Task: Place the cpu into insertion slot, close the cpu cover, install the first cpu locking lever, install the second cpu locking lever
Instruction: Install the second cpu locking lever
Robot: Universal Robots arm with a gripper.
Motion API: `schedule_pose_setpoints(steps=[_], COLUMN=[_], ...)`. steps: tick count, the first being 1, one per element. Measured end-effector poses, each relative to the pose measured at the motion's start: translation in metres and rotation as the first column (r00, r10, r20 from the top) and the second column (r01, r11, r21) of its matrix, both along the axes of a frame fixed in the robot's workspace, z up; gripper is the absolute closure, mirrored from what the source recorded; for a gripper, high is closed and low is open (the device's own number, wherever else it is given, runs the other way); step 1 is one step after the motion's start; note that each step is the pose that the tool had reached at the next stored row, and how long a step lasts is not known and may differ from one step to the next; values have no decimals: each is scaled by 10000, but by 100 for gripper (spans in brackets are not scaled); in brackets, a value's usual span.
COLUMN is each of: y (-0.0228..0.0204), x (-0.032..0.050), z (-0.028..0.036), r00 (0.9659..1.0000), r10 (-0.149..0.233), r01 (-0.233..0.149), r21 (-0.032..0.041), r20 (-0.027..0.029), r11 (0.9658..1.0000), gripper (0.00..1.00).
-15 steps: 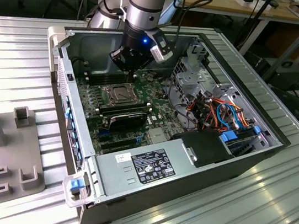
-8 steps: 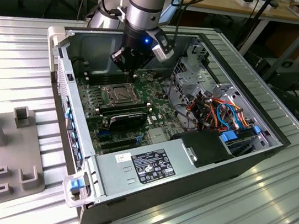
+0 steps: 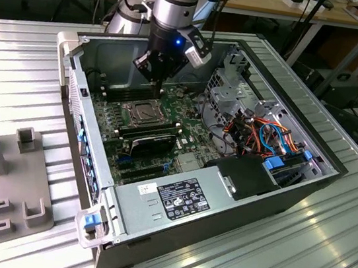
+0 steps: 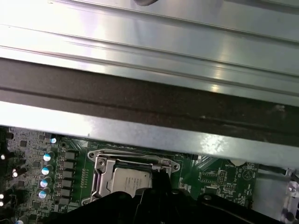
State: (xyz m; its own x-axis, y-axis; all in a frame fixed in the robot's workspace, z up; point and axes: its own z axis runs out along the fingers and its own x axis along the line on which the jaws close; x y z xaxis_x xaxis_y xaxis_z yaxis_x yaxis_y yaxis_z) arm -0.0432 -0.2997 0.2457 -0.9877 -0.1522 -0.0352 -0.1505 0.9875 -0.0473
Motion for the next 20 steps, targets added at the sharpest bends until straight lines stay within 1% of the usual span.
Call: schedule_pose_setpoints(steps=[1,2,3,4,5,6,7,8,10,11,13,14,15,16,17,18,20], y=[-13,-37,-73,-128,-199,-258,-282,-291,-314,-323,-338,-343,-353,-360,-360,-359,-359], x=[1,1,0,0,1,0,1,3,13,20,40,49,88,127,132,134,136], z=[6,7,7,7,7,7,7,7,6,7,7,7,7,7,7,5,6], r00=[10000,10000,10000,10000,10000,10000,10000,10000,10000,10000,9998,9998,9996,9994,9990,9978,9961], r10=[1,1,1,1,1,0,0,0,0,-1,-2,-5,-8,75,295,557,805], r01=[-1,-1,-1,-1,-1,0,0,-1,-1,-2,-6,-7,-12,-98,-318,-580,-828], r21=[-43,-64,-67,-66,-65,-66,-72,-91,-211,-289,-475,-540,-672,-690,-689,-686,-687], r20=[0,-2,-1,-1,0,-2,-7,-16,-61,-90,-176,-209,-291,-336,-347,-348,-350], r11=[10000,10000,10000,10000,10000,10000,10000,10000,9998,9996,9989,9985,9977,9976,9971,9960,9942], gripper=[89,89,89,89,89,89,89,89,89,89,89,89,89,89,89,89,89])
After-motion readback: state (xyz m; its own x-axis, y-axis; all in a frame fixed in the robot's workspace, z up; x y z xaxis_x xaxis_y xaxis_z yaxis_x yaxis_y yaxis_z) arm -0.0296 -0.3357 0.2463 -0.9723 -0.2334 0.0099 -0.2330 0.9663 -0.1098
